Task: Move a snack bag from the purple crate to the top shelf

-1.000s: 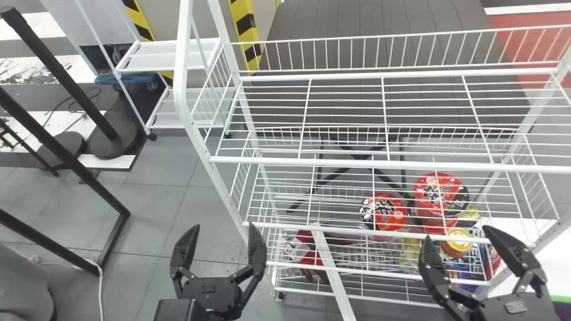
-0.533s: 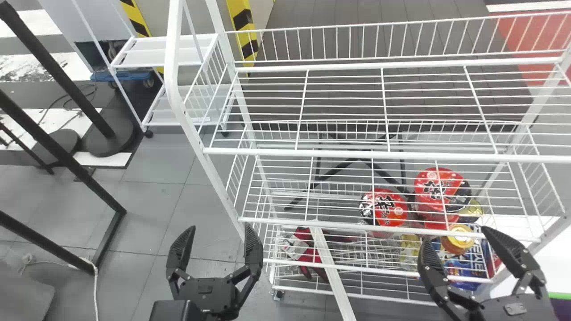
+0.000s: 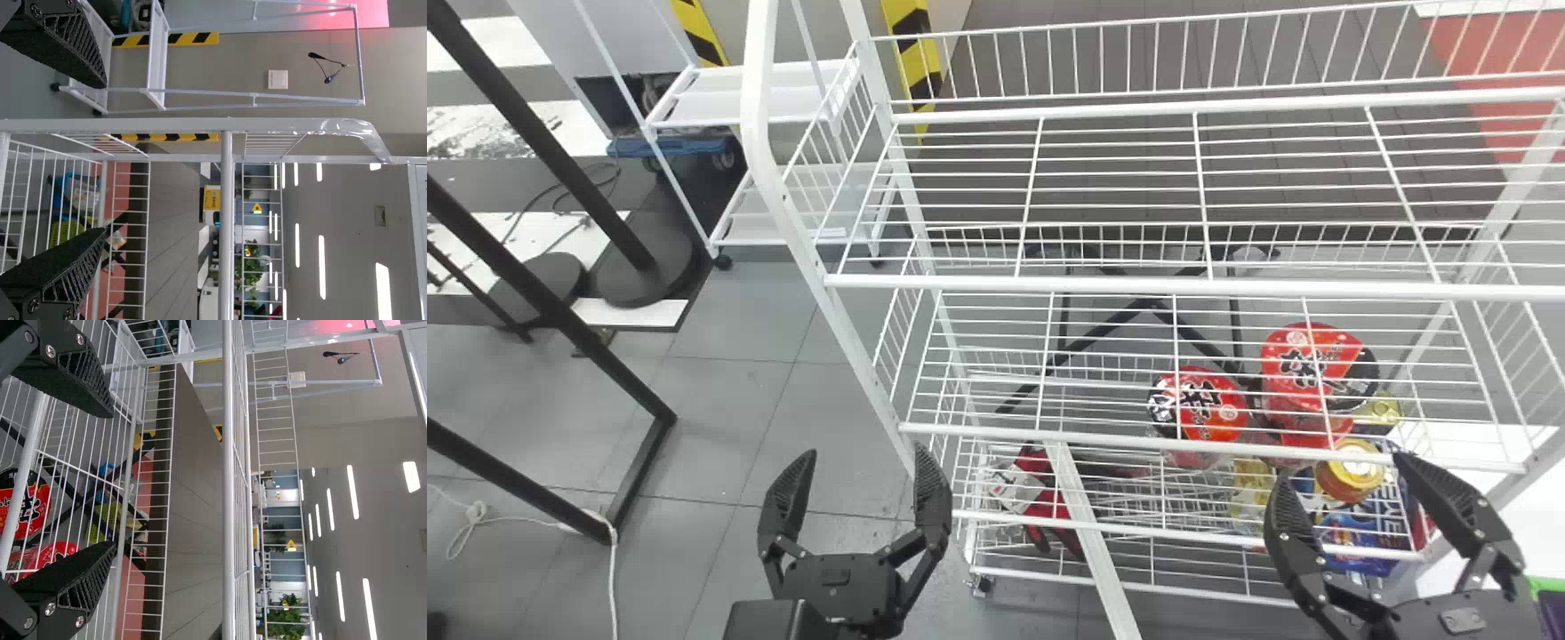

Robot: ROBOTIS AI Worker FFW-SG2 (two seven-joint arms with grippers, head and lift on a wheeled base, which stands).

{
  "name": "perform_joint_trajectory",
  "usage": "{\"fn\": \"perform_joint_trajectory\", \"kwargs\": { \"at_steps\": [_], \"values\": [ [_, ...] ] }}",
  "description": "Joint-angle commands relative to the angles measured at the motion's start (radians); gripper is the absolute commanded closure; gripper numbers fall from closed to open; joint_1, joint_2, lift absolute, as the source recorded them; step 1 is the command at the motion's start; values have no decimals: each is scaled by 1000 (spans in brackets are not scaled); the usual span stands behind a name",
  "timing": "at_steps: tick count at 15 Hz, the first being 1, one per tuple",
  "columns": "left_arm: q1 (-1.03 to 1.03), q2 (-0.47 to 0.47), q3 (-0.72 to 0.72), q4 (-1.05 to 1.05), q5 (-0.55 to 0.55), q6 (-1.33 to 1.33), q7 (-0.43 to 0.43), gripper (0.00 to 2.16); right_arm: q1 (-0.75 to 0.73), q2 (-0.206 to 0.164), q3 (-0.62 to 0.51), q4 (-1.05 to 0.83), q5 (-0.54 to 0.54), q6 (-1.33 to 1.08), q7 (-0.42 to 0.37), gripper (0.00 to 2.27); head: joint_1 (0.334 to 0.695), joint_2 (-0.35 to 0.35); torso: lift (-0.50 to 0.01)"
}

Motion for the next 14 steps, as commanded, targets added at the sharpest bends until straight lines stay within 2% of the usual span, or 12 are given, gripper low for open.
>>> {"fn": "perform_joint_trajectory", "kwargs": {
  "at_steps": [1, 11, 14],
  "values": [
    [0, 0, 3, -2, 15, 2, -6, 22, 2, 0, 0, -4, 3, 2, 0, 140, 695, 183, -174],
    [0, 0, 3, 6, 14, -29, 13, 29, 5, 0, 2, -7, 9, 5, -2, 140, 695, 192, -213],
    [-2, -1, 3, 21, 37, -109, 30, 26, 5, 0, 2, -7, 9, 5, 0, 140, 695, 199, -225]
  ]
}}
